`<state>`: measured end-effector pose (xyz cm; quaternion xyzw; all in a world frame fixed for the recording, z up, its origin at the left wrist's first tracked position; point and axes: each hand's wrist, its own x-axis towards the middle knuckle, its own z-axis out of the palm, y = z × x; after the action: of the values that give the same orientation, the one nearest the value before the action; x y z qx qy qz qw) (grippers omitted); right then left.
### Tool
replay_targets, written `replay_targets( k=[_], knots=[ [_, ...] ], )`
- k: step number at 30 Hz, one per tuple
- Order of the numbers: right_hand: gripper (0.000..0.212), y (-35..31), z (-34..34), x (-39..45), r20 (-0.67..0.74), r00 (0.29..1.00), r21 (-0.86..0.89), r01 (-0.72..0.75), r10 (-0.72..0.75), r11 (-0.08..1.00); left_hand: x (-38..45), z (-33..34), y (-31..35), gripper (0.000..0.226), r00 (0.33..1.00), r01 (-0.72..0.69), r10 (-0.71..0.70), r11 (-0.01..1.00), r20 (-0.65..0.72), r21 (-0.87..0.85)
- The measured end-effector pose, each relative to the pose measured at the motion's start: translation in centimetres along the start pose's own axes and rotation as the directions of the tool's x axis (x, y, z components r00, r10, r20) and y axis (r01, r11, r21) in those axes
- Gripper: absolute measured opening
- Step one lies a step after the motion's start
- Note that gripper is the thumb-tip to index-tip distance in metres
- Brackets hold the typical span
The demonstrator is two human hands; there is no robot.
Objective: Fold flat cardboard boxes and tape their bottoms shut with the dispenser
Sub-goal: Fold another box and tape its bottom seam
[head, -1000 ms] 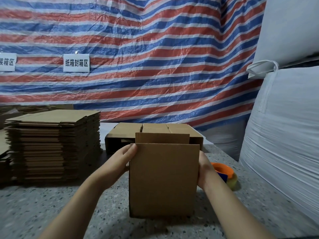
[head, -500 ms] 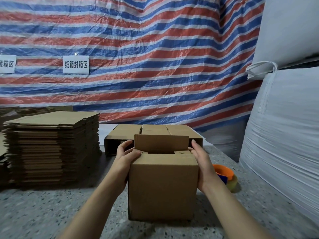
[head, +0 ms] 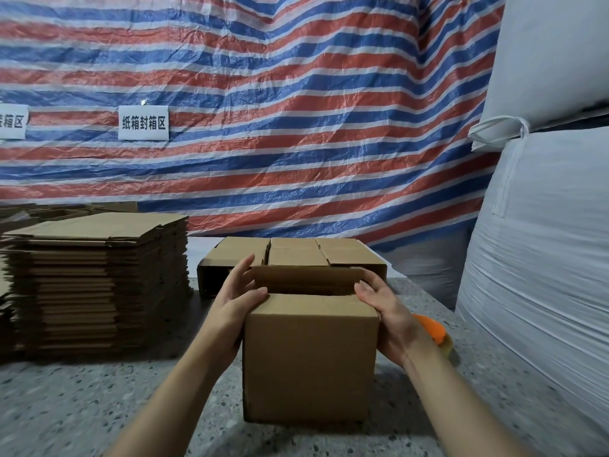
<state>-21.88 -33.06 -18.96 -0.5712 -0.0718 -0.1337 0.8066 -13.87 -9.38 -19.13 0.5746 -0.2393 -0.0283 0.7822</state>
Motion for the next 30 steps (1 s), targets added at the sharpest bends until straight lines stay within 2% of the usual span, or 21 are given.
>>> replay_targets(
  k=[3, 5, 8, 12, 17, 19, 21, 22, 23, 24, 25, 27, 29, 30],
  knots=[
    [0.038, 0.6, -0.3, 0.0, -0.086, 0.996, -0.051, -0.041, 0.036, 0.998, -0.4, 0.2, 0.0, 0.017, 0.996, 0.071, -0.072, 0.997, -0.045, -0.02],
    [0.037, 0.9, -0.3, 0.1, -0.113, 0.993, -0.052, -0.038, 0.032, 0.998, -0.4, 0.4, -0.1, 0.007, 0.992, 0.092, -0.096, 0.994, -0.077, -0.054],
    [0.025, 1.0, 0.0, 0.1, -0.12, 0.993, -0.077, -0.008, -0.002, 0.997, -0.3, 0.4, 0.0, 0.008, 0.994, 0.066, -0.066, 0.998, -0.084, -0.004],
    [0.026, 1.1, 0.0, 0.2, -0.123, 0.992, -0.104, -0.006, -0.007, 0.995, -0.1, -0.1, 0.3, 0.01, 0.998, 0.026, -0.016, 0.981, -0.053, 0.192],
    [0.017, 0.9, 0.1, 0.3, -0.125, 0.992, -0.114, -0.021, 0.007, 0.993, 0.5, -0.7, 2.4, 0.01, 0.995, 0.059, -0.089, 0.886, 0.042, 0.461],
    [0.017, 0.8, 0.1, 0.2, -0.126, 0.992, -0.122, -0.032, 0.017, 0.992, 1.0, -0.2, 3.8, 0.012, 0.995, 0.049, -0.097, 0.765, 0.039, 0.642],
    [0.019, 0.7, 0.1, 0.1, -0.12, 0.993, -0.137, -0.038, 0.022, 0.99, 1.2, 1.1, 5.2, 0.011, 0.997, -0.048, -0.038, 0.455, 0.073, 0.889],
    [0.021, 0.6, 0.1, 0.1, -0.12, 0.993, -0.146, -0.041, 0.024, 0.988, 1.0, 2.1, 5.6, 0.013, 0.993, -0.116, 0.005, 0.286, 0.119, 0.951],
    [0.022, 0.6, 0.1, 0.1, -0.123, 0.992, -0.153, -0.045, 0.027, 0.987, 0.8, 3.1, 5.7, 0.022, 0.982, -0.189, 0.051, 0.161, 0.183, 0.969],
    [0.02, 0.5, 0.2, 0.1, -0.124, 0.992, -0.154, -0.048, 0.028, 0.987, 0.6, 4.1, 5.4, 0.035, 0.963, -0.266, 0.077, 0.1, 0.259, 0.959],
    [0.016, 0.5, 0.2, 0.1, -0.122, 0.992, -0.154, -0.049, 0.03, 0.987, 0.4, 5.0, 4.9, 0.049, 0.94, -0.34, 0.064, 0.081, 0.336, 0.937],
    [0.011, 0.5, 0.1, 0.2, -0.122, 0.992, -0.147, -0.048, 0.03, 0.988, 0.0, 6.5, 3.7, 0.073, 0.878, -0.473, -0.055, 0.051, 0.475, 0.88],
    [0.011, 0.5, 0.1, 0.3, -0.127, 0.992, -0.152, -0.041, 0.021, 0.988, -0.3, 7.2, 2.4, 0.082, 0.84, -0.529, -0.152, -0.022, 0.52, 0.848],
    [0.011, 0.5, 0.0, 0.3, -0.125, 0.992, -0.155, -0.038, 0.019, 0.987, -0.4, 7.3, 2.0, 0.081, 0.841, -0.532, -0.147, -0.048, 0.521, 0.845]
  ],
)
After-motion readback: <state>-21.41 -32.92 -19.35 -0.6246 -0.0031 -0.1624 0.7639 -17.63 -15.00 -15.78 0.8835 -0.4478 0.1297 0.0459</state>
